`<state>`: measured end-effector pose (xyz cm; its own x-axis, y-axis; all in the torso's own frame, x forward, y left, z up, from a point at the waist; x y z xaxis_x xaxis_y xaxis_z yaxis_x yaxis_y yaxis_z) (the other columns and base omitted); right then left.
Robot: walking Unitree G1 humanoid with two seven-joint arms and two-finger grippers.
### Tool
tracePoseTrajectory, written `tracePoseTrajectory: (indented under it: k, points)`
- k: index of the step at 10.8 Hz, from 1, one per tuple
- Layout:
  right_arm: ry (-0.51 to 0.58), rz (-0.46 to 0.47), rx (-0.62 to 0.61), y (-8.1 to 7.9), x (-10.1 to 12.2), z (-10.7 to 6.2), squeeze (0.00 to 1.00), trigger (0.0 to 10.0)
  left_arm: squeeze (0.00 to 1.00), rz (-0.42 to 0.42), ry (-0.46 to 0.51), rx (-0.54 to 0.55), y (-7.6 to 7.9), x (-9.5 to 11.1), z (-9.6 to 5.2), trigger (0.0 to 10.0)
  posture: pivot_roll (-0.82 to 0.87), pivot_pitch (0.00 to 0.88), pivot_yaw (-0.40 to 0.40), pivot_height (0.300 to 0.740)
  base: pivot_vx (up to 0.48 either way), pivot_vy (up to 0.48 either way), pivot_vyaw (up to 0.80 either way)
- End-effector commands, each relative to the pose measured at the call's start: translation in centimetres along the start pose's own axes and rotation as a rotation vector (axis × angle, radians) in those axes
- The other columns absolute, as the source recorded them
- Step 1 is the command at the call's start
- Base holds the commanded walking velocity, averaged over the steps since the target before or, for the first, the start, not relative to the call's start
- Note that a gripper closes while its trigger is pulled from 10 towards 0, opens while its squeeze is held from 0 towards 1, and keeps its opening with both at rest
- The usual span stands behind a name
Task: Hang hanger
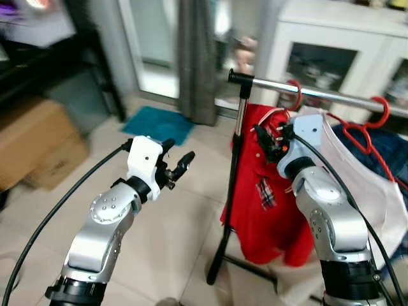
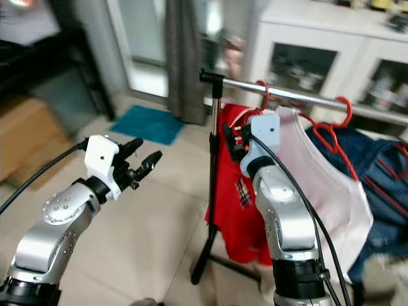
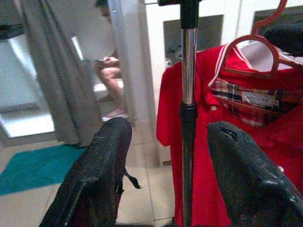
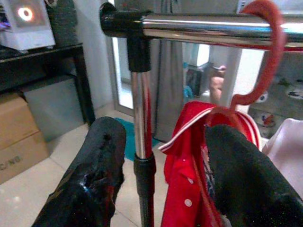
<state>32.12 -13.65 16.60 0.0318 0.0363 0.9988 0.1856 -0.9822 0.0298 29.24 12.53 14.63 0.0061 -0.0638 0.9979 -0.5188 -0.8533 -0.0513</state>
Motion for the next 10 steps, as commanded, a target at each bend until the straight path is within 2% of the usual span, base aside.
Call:
tracePoseTrajectory:
  k: [1,4,6,8,10]
  points:
    - [0.037,-0.014,-0.02,0.1,0.9,0.1,1.0,10.0,0.0,0.02,0.004,0.0,0.0,0.1,0.1,10.0,-0.03,0.0,0.056,0.74,0.0,-0.337,0.0]
    - [0.046,0.01,-0.063,0.6,1.0,0.0,1.0,10.0,0.0,0.035,-0.004,0.0,-0.3,0.0,-0.2,10.0,-0.03,0.0,0.056,0.74,0.0,-0.303,0.0]
    - [0.046,-0.026,-0.057,0.6,1.4,-0.1,1.0,10.0,0.0,0.026,-0.006,-0.035,0.0,-0.1,-0.3,10.0,-0.03,0.0,0.061,0.74,0.0,0.0,0.0]
    - [0.048,-0.049,0.01,0.3,1.9,-1.4,1.0,10.0,0.0,0.008,-0.007,-0.141,1.1,-0.1,-0.7,10.0,-0.03,0.0,0.065,0.74,0.0,0.0,0.0]
    - [-0.02,-0.092,0.021,1.8,1.9,-2.4,1.0,10.0,0.0,-0.008,-0.024,-0.221,1.7,-0.2,-1.0,10.0,-0.04,0.0,0.073,0.74,0.0,0.0,0.0]
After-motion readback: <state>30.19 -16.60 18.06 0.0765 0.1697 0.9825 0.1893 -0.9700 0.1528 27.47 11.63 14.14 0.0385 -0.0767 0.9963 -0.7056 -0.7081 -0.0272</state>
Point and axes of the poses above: a point about 5 cm out from each wrist's last joint towards the gripper, its own z axis pointing out of the wrist towards the gripper, its own x axis along the axis of the wrist's last joint, y = z × x, the point moved 2 cm from there along z, pointing out of the wrist towards the gripper, and after that the axes turned 2 degrees about -z, right-handed, at the moved point
